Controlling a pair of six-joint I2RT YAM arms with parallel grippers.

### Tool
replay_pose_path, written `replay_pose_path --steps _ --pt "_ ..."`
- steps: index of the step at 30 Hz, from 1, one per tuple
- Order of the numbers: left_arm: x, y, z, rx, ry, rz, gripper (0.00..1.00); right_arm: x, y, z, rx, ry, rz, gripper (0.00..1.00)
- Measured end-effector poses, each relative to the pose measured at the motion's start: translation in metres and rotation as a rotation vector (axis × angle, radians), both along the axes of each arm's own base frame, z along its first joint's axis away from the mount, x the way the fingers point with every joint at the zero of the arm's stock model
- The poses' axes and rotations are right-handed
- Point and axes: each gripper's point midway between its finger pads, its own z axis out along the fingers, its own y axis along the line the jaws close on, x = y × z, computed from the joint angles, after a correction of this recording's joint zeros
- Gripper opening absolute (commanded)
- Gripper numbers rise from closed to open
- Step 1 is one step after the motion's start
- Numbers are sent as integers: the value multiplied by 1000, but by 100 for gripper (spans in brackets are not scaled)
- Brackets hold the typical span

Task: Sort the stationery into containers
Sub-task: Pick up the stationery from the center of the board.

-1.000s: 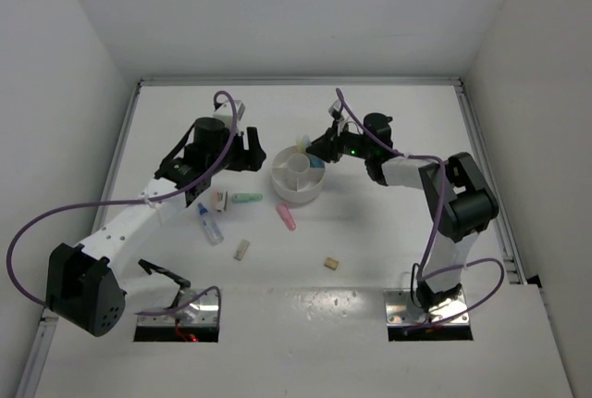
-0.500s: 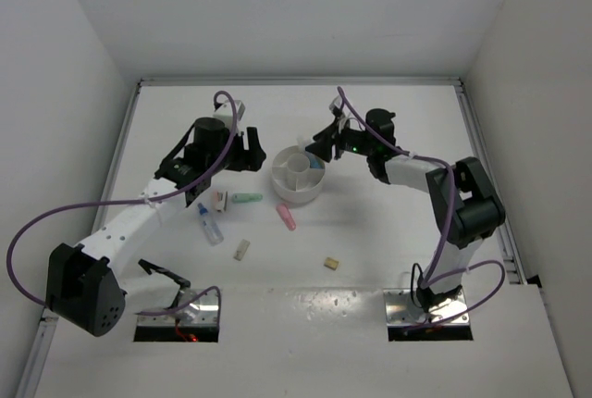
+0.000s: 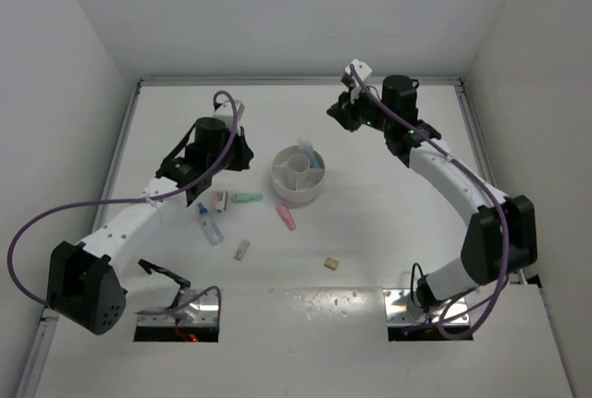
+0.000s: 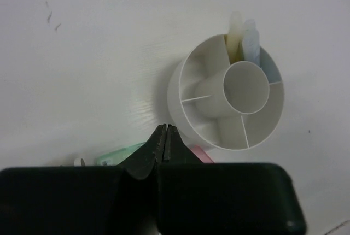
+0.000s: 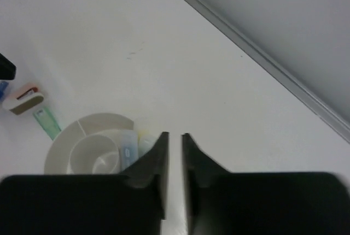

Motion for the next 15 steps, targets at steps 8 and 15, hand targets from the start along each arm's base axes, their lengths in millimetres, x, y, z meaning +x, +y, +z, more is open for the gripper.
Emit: replay_pose_path --steps 8,15 --pt "8 16 -45 9 155 197 76 -58 -19 -11 -220 160 100 78" --pt "7 40 -76 66 333 364 52 -112 -33 -45 -279 273 165 8"
